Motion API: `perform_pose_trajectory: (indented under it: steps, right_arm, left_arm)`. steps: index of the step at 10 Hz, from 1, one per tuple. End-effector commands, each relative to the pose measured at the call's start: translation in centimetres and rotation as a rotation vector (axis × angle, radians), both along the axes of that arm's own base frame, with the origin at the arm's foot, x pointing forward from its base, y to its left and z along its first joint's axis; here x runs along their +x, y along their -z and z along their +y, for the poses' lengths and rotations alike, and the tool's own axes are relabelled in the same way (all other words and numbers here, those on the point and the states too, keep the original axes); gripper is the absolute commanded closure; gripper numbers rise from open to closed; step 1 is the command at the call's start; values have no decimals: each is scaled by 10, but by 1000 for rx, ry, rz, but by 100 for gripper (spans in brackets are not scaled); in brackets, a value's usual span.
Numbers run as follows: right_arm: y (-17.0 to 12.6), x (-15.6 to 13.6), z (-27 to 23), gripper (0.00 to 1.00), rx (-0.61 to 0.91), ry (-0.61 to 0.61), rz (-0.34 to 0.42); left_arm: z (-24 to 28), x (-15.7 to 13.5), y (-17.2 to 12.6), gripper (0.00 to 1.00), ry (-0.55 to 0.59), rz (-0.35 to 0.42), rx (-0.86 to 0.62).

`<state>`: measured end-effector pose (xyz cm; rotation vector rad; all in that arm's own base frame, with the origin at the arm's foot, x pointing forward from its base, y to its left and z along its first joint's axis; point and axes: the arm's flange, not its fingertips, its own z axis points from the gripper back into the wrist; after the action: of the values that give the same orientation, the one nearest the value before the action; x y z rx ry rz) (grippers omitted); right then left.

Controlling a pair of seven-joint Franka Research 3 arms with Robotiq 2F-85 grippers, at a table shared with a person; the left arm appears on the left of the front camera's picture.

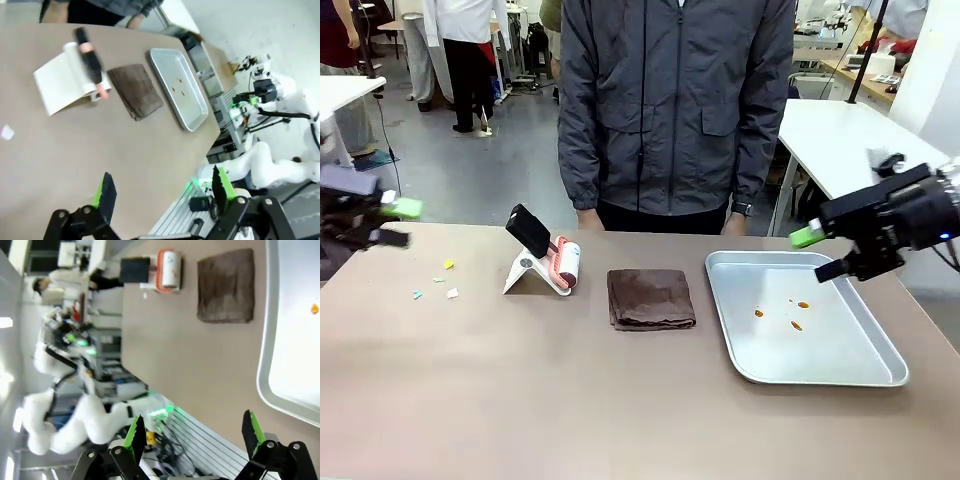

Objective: Clean the surface of the table.
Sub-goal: Hold the Lint Roller with your left hand and the towel with your right hand.

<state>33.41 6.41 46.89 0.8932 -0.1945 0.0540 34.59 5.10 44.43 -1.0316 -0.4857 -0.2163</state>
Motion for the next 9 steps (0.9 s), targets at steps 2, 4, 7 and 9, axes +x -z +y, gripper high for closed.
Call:
perform_pose_trajectory:
  steps: [2, 4, 7, 9]
  right_arm:
    - [40, -42, -72, 0, 215, 220, 7]
    - [56, -58, -135, 0, 320, 381, 10]
    - [80, -72, -203, 0, 443, 529, 7]
    - [93, -80, -222, 0, 477, 594, 19]
  left_arm:
    - [51, -36, 58, 0, -105, 19, -120]
    - [74, -70, 64, 0, -246, -7, -197]
    - [87, -109, 73, 0, -416, -24, -280]
    - [86, -112, 76, 0, -440, -8, -284]
